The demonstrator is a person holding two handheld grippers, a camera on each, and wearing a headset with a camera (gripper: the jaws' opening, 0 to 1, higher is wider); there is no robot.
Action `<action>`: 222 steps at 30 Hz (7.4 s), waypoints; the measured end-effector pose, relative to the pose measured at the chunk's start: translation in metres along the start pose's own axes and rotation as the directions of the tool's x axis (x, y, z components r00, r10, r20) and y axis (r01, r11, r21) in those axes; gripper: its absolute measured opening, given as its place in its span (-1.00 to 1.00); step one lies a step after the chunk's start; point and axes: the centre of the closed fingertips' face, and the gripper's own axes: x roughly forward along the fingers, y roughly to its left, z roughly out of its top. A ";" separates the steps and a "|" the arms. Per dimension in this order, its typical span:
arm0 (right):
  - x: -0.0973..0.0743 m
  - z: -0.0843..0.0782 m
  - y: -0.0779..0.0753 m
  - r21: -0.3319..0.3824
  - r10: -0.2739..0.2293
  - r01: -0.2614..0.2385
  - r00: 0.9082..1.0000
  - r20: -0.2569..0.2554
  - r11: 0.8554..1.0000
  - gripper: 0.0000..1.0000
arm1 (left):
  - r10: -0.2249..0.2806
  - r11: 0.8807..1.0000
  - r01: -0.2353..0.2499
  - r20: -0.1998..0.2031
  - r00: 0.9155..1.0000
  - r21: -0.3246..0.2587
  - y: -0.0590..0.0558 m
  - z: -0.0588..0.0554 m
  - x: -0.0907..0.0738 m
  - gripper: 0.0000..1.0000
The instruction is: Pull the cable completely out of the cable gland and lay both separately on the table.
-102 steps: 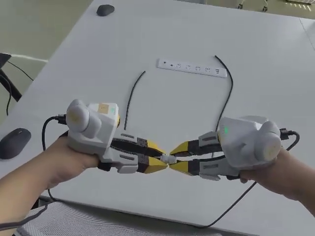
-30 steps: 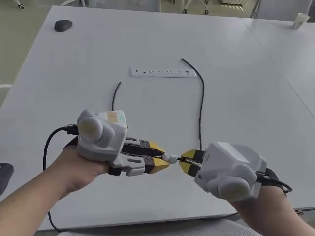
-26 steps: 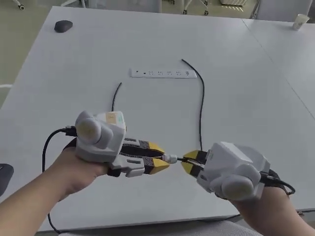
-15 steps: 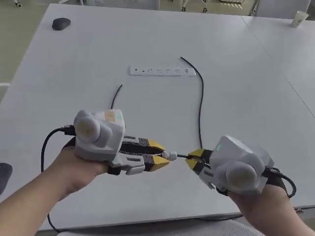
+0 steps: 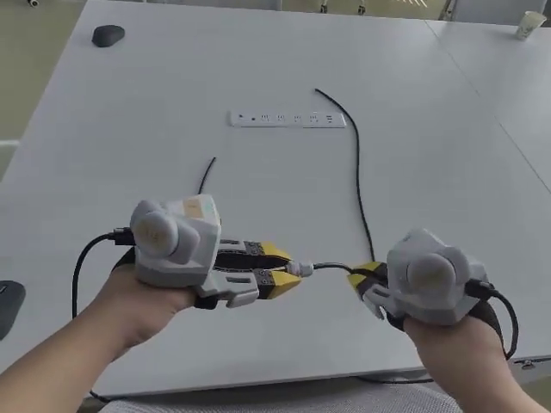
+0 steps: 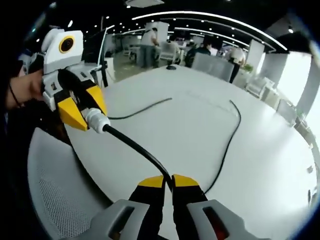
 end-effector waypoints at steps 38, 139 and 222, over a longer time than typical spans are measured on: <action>-0.024 0.038 0.050 -0.373 0.064 -0.032 0.995 0.073 0.927 -0.59 | 0.000 1.000 0.000 -0.032 0.999 -0.003 0.003 -0.006 -0.003 -0.69; -0.017 0.038 0.053 -0.289 0.073 -0.059 0.997 0.040 0.956 -0.66 | -0.004 1.000 0.004 -0.031 1.000 0.006 0.012 -0.006 -0.001 -0.69; 0.005 -0.013 0.013 -0.040 0.045 -0.045 0.999 -0.016 0.998 -0.96 | 0.021 1.000 -0.020 -0.053 0.998 0.016 0.017 -0.014 -0.003 -0.69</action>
